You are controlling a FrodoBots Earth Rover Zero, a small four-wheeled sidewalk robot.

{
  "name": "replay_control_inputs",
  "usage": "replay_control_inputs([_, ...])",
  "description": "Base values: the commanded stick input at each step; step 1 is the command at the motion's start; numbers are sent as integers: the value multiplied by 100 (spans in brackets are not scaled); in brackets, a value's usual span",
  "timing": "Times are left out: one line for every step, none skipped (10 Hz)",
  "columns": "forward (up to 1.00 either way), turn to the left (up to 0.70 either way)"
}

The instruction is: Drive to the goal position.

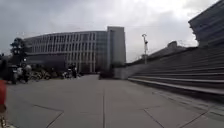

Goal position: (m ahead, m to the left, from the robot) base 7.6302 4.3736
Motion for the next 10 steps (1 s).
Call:
replay_control_inputs([70,0])
replay_control_inputs([70,0])
replay_control_inputs([70,0])
replay_control_inputs([70,0])
replay_control_inputs([70,0])
replay_control_inputs([70,13])
replay_control_inputs([70,24])
replay_control_inputs([70,33])
replay_control_inputs([70,35])
replay_control_inputs([70,35])
